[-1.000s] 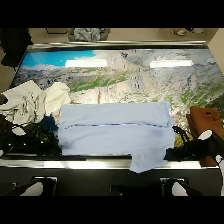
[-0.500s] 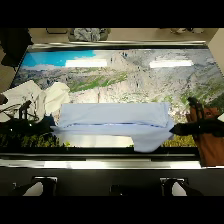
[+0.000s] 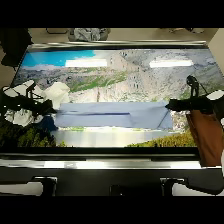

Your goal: Fold the shirts.

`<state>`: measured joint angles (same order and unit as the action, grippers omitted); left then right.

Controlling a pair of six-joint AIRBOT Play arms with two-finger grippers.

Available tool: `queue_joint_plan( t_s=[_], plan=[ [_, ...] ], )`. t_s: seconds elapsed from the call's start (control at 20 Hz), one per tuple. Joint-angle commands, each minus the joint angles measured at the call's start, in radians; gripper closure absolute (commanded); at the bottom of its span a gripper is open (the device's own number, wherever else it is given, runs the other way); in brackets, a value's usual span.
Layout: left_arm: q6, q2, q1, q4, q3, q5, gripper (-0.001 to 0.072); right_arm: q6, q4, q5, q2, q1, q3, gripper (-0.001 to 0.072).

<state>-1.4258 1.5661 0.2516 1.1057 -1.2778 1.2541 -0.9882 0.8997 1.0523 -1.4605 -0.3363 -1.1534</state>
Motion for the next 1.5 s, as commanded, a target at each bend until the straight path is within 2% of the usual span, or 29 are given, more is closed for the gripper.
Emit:
queue_joint_plan(
  t_s=[0.0,0.15,0.2,0.25,0.3,0.35,0.45,0.55,0.65,0.85,1.1,1.3,1.45],
  plan=[
    [-0.007,0.126,-0.034,-0.011,-0.069,-0.026,0.0681,0.005,-0.068,-0.062,-0.098,0.005,-0.023,0.0667],
    [-0.022,0.163,-0.056,-0.010,-0.069,-0.044,0.0677,0.037,-0.064,-0.065,-0.124,0.005,-0.023,0.0665],
    [-0.046,0.164,-0.059,-0.011,-0.070,-0.044,0.0611,0.039,-0.057,-0.083,-0.123,0.005,-0.023,0.0643],
    [-0.056,0.163,-0.059,-0.010,-0.078,-0.036,0.0345,0.040,-0.060,-0.087,-0.122,0.002,-0.030,0.0474],
    [-0.055,0.162,-0.056,-0.002,-0.100,-0.005,0.0074,0.069,-0.059,-0.068,-0.119,-0.004,-0.051,0.0199],
    [-0.054,0.158,-0.052,0.015,-0.131,0.034,0.0047,0.124,-0.056,-0.010,-0.116,-0.013,-0.089,0.0001],
    [-0.048,0.130,-0.045,0.058,-0.194,0.095,0.0047,0.137,0.051,0.107,-0.106,-0.049,-0.185,0.0002],
    [-0.048,0.066,-0.047,0.076,-0.220,0.092,0.0047,0.071,0.217,0.176,-0.108,-0.097,-0.240,0.0001],
    [-0.048,-0.005,-0.056,0.076,-0.221,0.080,0.0047,0.049,0.252,0.250,-0.132,-0.140,-0.232,-0.0002],
    [-0.048,-0.119,-0.109,0.076,-0.221,0.081,0.0047,0.080,0.115,0.388,-0.261,-0.151,-0.229,-0.0004],
    [-0.049,-0.206,-0.208,0.076,-0.221,0.081,0.0047,0.080,-0.035,0.395,-0.373,-0.151,-0.229,-0.0004],
    [-0.060,-0.227,-0.287,0.076,-0.221,0.082,0.0047,0.134,-0.171,0.431,-0.429,-0.150,-0.228,-0.0004],
    [-0.060,-0.228,-0.335,0.076,-0.221,0.081,0.0047,0.143,-0.188,0.446,-0.435,-0.151,-0.228,-0.0002]
  ],
)
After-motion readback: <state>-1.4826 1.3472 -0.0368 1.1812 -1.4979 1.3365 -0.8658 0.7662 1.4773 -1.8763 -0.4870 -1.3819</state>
